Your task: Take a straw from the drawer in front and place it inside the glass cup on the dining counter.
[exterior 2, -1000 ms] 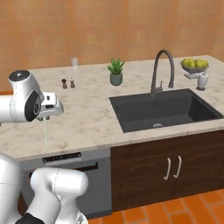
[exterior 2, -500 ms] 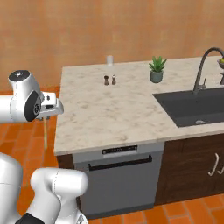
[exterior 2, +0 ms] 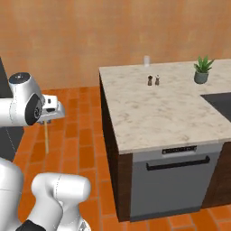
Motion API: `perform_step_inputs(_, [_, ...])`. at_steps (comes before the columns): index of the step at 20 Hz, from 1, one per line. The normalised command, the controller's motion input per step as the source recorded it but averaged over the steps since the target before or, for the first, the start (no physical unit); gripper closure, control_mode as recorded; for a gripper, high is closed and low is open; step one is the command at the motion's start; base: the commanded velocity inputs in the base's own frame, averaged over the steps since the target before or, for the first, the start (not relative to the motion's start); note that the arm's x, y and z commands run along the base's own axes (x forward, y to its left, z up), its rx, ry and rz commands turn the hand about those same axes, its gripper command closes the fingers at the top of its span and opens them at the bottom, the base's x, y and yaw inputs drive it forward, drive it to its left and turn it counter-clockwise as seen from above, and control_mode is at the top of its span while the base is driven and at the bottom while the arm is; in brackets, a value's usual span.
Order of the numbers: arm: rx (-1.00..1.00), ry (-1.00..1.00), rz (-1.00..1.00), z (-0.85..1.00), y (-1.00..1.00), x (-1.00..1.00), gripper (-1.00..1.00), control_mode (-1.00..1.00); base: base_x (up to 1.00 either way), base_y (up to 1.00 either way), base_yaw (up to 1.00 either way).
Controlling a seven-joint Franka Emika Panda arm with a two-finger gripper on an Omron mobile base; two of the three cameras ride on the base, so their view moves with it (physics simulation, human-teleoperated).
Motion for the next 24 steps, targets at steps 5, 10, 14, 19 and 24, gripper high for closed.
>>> perform_step_inputs(5, [0.00,0.00,0.00,0.00,0.00,0.00,1.00,1.00,0.41,1.00,0.00])
perform_step_inputs(10, [0.00,0.00,0.00,0.00,0.00,0.00,1.00,1.00,0.94,1.00,0.00])
perform_step_inputs(14, [0.00,0.00,0.00,0.00,0.00,0.00,1.00,1.00,1.00,0.88,0.00])
perform_step_inputs(19, [0.00,0.00,0.00,0.00,0.00,0.00,1.00,1.00,1.00,0.44,-0.01])
perform_step_inputs(24, [0.00,0.00,0.00,0.00,0.00,0.00,1.00,1.00,1.00,0.00,-0.01])
